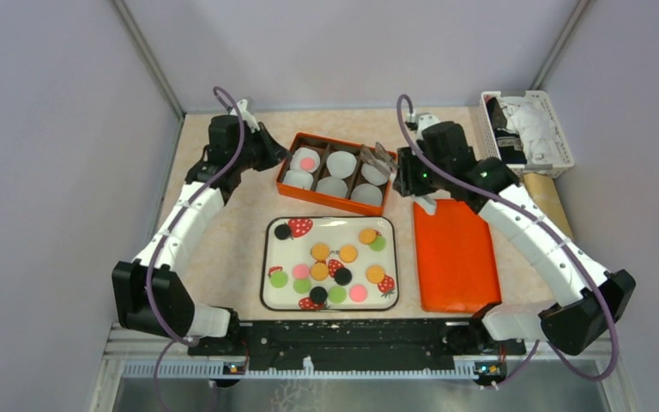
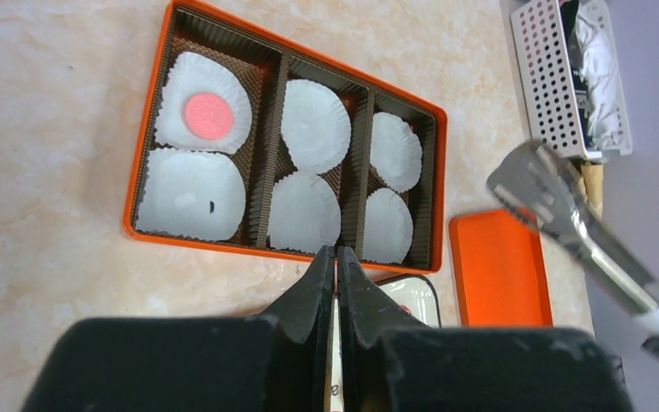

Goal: Pack the cookies

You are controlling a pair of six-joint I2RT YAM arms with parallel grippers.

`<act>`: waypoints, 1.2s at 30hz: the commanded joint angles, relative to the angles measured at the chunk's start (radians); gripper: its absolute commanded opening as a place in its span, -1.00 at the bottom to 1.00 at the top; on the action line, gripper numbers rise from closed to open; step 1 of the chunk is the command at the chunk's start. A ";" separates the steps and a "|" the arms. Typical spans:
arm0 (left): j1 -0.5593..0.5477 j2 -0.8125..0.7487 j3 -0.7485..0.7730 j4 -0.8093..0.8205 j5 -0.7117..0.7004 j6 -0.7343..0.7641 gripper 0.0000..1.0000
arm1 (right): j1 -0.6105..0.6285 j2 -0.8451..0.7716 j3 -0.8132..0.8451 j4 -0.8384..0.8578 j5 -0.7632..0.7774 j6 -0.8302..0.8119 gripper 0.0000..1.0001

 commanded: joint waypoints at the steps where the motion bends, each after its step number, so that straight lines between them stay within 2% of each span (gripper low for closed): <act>1: -0.002 -0.079 0.042 0.006 -0.101 -0.001 -0.80 | 0.125 -0.072 -0.009 0.044 -0.007 0.008 -0.21; 11: -0.002 -0.099 0.038 -0.006 -0.087 -0.006 -0.77 | 0.406 -0.074 -0.104 0.066 0.036 0.047 -0.21; 18: -0.002 -0.115 0.037 -0.016 -0.086 -0.006 -0.77 | 0.554 0.006 -0.152 0.101 0.068 0.064 -0.21; 36: -0.002 -0.132 0.022 -0.025 -0.086 -0.002 -0.75 | 0.615 0.000 -0.304 0.086 0.086 0.145 -0.20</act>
